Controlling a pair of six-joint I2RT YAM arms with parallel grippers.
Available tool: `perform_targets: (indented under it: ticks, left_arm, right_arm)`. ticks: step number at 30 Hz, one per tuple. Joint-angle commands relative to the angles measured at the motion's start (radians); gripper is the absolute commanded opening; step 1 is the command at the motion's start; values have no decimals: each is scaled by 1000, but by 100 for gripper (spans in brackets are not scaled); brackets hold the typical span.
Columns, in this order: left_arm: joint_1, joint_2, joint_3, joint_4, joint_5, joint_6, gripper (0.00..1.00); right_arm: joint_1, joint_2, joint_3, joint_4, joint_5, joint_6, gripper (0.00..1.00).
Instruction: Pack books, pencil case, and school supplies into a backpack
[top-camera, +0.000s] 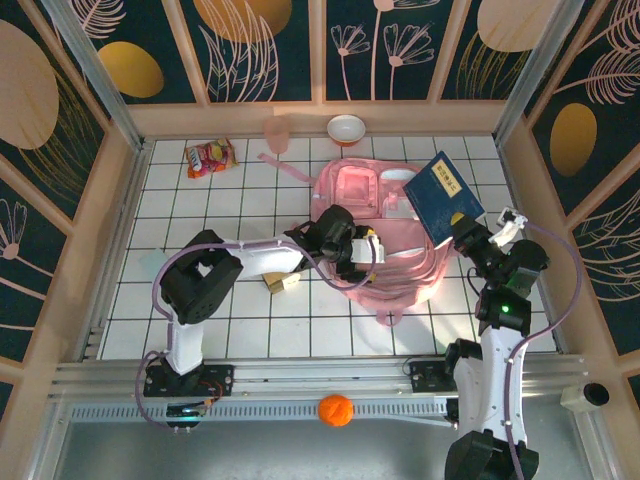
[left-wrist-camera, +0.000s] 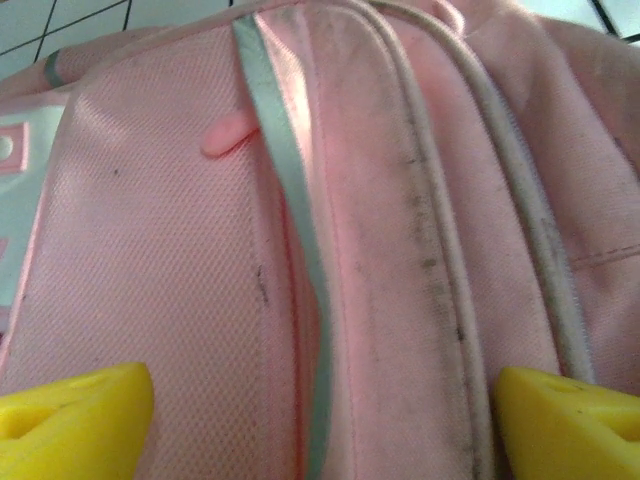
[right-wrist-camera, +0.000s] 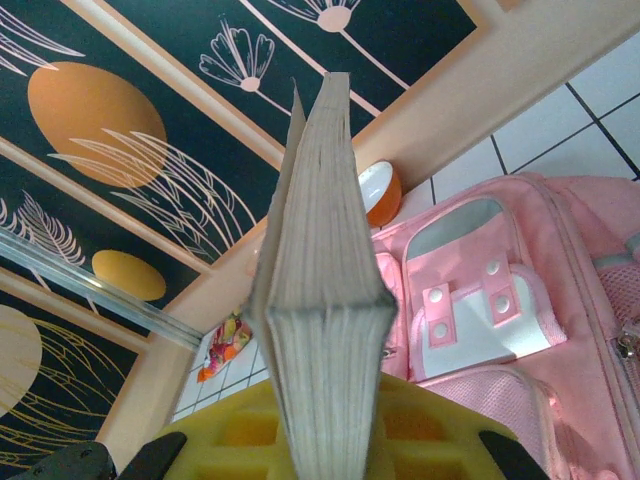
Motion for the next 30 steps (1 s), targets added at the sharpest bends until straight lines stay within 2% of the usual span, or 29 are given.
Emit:
perform_targets:
  ticks: [1, 6, 8, 10, 12, 14, 16, 18, 21, 26, 30]
  left_arm:
    - [-18, 17, 7, -58, 78, 31, 87]
    - [-26, 32, 8, -36, 29, 24, 87]
    - [-28, 46, 3, 20, -57, -19, 86]
    - [-28, 63, 13, 74, -162, -63, 79]
    - [-28, 77, 38, 68, -214, -86, 65]
    - [-28, 62, 41, 59, -210, -106, 47]
    - [-28, 16, 11, 48, -176, -115, 23]
    - [-28, -42, -41, 70, -192, -147, 2]
    - [-28, -125, -125, 89, -228, -222, 0]
    - [-27, -219, -209, 109, -314, -466, 0]
    - [-27, -271, -219, 126, -389, -638, 0]
  right_arm:
    - [-6, -10, 37, 29, -30, 7, 0]
    - [-6, -11, 39, 32, -38, 8, 0]
    - [-6, -12, 41, 31, -38, 5, 0]
    - [-6, -12, 42, 30, -38, 2, 0]
    - [-6, -12, 42, 28, -38, 1, 0]
    - [-6, -13, 42, 24, -38, -3, 0]
    - [-6, -13, 45, 17, -37, -9, 0]
    - [-5, -11, 46, 14, -42, -12, 0]
    - [-6, -7, 47, 16, -50, -19, 0]
    - [-6, 20, 52, 19, -68, -8, 0]
    - [-6, 60, 95, -105, 32, 113, 0]
